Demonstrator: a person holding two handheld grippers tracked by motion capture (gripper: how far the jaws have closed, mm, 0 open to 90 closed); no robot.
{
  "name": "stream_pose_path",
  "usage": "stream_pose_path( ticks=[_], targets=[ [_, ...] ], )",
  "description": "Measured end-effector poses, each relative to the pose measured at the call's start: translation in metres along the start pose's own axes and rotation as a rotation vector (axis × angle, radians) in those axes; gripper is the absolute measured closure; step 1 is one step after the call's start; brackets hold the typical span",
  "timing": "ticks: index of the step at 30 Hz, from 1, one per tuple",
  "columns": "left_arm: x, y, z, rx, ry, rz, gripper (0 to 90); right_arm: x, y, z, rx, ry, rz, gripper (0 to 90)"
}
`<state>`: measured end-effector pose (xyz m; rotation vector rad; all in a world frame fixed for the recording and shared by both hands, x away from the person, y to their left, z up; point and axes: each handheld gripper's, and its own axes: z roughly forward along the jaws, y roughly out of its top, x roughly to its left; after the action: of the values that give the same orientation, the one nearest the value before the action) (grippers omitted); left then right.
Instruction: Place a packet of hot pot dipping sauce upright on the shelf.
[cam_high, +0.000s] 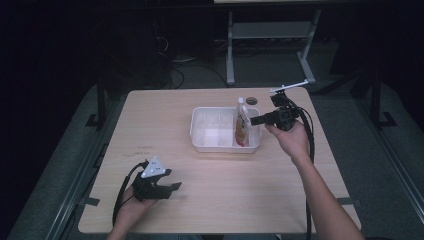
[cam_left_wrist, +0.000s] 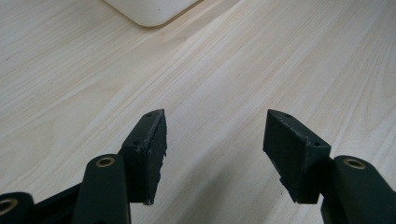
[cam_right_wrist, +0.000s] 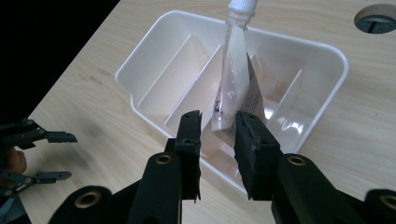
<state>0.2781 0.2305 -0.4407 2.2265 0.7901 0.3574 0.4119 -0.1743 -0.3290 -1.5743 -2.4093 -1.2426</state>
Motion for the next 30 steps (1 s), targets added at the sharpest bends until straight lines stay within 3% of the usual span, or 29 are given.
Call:
stream_pose_path(
  ticks=[30],
  targets=[
    [0.003,-0.002,-0.001,-0.009,0.005,-0.021,38.2,-0.011,-0.044,-0.014,0.003,0.042,-0.018,62.7]
  ],
)
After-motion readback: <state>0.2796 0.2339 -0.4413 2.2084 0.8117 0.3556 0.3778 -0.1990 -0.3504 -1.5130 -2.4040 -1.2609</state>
